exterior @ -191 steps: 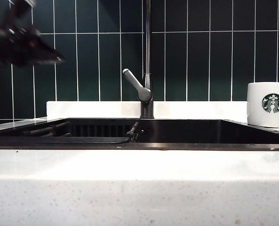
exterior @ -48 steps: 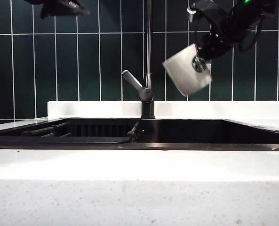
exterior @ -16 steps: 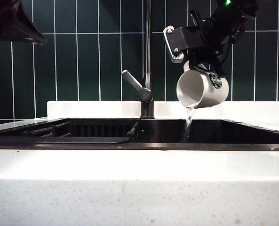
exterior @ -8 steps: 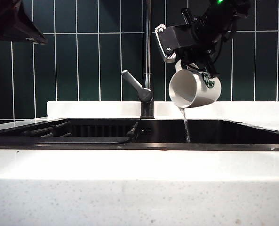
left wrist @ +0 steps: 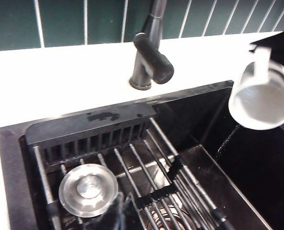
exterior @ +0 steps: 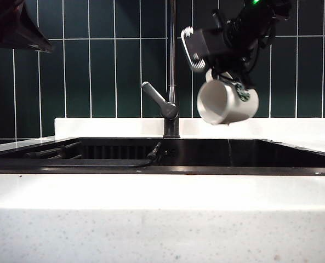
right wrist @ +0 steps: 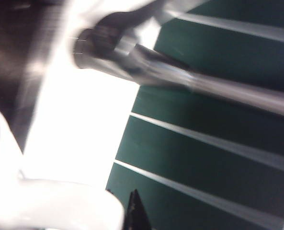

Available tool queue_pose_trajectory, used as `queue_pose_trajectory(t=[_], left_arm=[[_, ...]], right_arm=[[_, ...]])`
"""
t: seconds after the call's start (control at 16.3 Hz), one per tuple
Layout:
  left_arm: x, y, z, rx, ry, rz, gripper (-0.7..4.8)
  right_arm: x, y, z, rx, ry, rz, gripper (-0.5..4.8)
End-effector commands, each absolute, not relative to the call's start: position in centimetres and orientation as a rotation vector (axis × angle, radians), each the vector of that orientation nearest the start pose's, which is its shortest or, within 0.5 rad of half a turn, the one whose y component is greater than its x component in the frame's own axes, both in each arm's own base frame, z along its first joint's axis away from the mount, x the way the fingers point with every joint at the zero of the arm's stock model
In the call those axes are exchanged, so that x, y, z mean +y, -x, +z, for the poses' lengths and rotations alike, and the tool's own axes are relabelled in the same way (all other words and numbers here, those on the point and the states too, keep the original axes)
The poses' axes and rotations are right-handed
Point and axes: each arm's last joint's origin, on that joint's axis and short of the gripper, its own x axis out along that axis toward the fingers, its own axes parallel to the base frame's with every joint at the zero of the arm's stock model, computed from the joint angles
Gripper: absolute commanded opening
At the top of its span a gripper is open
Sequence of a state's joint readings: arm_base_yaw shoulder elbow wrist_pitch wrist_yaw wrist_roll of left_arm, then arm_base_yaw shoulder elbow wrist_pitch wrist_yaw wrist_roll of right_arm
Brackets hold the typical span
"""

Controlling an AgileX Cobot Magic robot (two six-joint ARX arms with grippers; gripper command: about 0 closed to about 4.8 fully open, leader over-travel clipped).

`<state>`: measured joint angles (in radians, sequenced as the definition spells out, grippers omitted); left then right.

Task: Pick up the mug next to the sink, go to the faucet to get some water, pour the water into the sink, and finally put the mug back to its place.

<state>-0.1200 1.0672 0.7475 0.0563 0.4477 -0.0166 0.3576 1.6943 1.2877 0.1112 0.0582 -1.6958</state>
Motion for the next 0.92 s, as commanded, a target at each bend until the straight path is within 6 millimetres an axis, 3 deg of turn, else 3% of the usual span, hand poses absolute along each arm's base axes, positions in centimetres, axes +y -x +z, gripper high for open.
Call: queue_pose_trajectory(t=[0.06,0.25,0.37,0.49,0.67,0.92], left_arm=[[-4.0,-23.1,29.3,0.249,0.056,-0.563,-0.06],[-4.0,-23.1,29.3,0.252,0.056,-0.563,-0.06],[-4.0,-23.1,29.3,0.248,0.047,-0.556,-0.06],[-3.9,-22.6,29.3,0.229,0.013,-0.519,-0.06],[-3.6,-21.3,28.5,0.136,-0.004,-0.472,-0.06],[-3.2,-19.5,25.6,0.114,0.050,-0.408,-0.06]], right_arm=[[12.8,-37.3,32.2,-0.044,1.259,0.226,-0.01],[10.3,-38.0,32.3,0.053,0.781,0.082,-0.01],[8.4,-38.4,32.0,0.110,0.586,0.031,-0.01],[5.0,-38.7,31.7,0.151,0.378,-0.039,-0.01],[0.9,-38.5,30.8,0.161,0.223,-0.093,-0.01],[-1.8,-36.9,28.6,0.096,0.130,-0.158,-0.01]])
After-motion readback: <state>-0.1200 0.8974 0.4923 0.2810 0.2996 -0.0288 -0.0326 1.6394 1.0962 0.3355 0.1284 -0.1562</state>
